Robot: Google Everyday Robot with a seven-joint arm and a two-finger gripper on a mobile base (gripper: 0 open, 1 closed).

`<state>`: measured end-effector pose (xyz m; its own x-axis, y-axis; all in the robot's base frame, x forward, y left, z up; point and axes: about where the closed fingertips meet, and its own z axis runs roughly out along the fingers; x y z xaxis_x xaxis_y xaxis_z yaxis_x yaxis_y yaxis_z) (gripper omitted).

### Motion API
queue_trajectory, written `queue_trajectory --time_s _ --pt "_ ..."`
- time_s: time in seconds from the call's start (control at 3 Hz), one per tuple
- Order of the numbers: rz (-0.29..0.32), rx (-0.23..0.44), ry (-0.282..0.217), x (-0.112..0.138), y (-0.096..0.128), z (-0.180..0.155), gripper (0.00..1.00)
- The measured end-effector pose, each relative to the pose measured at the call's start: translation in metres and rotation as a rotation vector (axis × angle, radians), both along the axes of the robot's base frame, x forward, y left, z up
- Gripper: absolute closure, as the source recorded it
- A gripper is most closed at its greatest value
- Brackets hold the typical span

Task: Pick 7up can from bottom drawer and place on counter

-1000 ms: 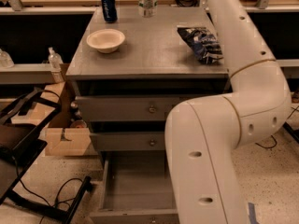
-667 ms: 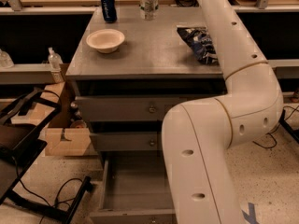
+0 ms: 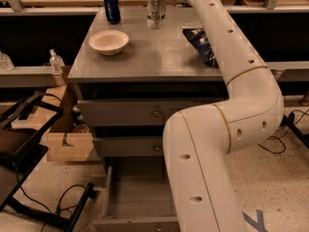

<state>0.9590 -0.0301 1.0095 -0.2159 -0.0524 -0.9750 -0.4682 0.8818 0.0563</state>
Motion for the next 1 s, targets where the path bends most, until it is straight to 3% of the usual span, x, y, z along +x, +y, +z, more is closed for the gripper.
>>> queue_trajectory --time_s 0.67,1.0 --pt "-0.053 0.072 0.057 0.020 -0.011 -0.044 1.00" --pt "-0.051 0.070 0.060 0.021 -0.009 -0.046 0.82"
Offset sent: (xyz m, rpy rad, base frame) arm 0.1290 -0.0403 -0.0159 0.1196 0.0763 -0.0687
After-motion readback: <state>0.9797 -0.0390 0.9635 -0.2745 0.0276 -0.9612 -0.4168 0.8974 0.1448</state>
